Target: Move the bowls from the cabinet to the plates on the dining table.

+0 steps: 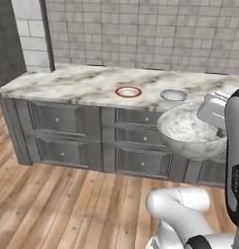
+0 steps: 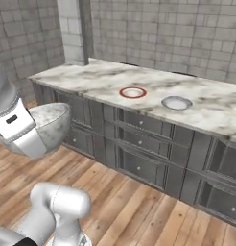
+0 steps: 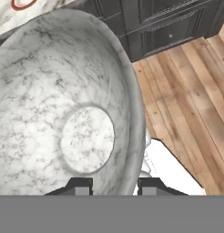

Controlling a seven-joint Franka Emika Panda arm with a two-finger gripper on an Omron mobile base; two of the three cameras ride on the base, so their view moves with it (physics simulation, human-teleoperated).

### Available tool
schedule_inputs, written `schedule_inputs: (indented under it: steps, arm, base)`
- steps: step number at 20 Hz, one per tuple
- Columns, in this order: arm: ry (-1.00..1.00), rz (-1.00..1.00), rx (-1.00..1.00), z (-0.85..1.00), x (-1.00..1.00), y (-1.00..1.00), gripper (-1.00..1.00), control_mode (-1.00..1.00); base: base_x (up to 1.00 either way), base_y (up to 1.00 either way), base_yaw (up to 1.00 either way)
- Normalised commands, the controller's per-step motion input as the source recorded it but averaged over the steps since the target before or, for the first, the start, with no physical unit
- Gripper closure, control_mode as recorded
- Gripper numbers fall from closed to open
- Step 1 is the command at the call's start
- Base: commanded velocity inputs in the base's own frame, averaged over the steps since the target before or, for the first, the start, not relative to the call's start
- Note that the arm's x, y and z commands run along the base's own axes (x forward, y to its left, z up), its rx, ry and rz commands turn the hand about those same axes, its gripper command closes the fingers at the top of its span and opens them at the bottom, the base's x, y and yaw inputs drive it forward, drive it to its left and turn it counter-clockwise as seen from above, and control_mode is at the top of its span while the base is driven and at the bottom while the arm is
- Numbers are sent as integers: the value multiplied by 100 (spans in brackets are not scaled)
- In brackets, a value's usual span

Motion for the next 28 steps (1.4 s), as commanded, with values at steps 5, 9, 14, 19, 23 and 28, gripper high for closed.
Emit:
schedule_inputs:
  steps: [5,9,14,19,23,28]
  arm:
    - [0,0,0,0,0,0,100,100]
    - [0,0,0,0,0,0,100,100]
    - [0,0,0,0,0,0,100,100]
    - [0,0,0,0,0,0,100,100]
    - [0,0,0,0,0,0,100,100]
    - [0,0,0,0,0,0,100,100]
  base:
    - [100,74,-42]
    - [100,62,-42]
    - [100,57,-40]
    - [100,35,-27]
    - [100,11,-10]
    - [94,0,0]
